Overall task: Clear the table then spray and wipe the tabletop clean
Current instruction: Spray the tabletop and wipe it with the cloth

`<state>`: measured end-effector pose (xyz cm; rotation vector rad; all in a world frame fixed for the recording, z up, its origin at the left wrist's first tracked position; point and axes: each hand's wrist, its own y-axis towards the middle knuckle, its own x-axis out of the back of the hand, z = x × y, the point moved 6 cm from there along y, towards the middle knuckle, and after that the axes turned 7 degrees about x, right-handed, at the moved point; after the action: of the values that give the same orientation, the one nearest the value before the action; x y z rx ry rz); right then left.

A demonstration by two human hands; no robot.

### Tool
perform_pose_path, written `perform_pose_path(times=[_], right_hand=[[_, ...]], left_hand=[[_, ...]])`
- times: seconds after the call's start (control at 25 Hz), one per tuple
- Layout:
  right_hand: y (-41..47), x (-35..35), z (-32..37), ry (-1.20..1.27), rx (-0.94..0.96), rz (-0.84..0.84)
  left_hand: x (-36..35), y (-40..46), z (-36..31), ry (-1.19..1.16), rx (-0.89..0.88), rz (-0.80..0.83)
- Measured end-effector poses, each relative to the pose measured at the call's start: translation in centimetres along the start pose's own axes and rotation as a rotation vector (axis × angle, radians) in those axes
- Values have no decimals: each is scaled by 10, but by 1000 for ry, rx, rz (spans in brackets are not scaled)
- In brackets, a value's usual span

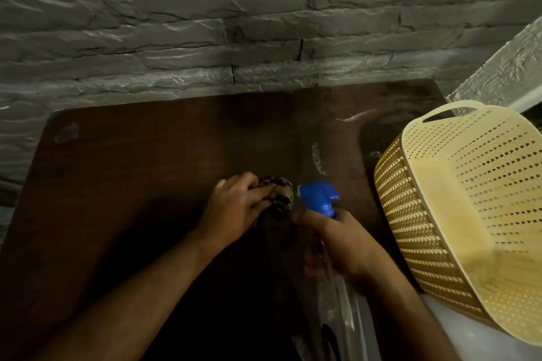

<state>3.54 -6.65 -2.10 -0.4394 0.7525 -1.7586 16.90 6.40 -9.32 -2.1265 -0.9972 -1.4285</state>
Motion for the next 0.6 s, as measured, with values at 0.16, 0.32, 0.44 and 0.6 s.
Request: perform_pose_path(times=[0.16, 0.32, 0.44, 0.6], right_hand=[[-8, -5, -11, -19, -12, 9], [-19, 1, -18, -35, -18, 16], [-28, 6, -28, -24, -39, 34], [-36, 11, -42, -73, -15, 93]], left_hand=[[23, 83, 37, 84, 385, -61], [-3, 30, -16, 23, 248, -5], [12, -31, 6, 17, 252, -130], [29, 37, 40, 89, 616, -182]])
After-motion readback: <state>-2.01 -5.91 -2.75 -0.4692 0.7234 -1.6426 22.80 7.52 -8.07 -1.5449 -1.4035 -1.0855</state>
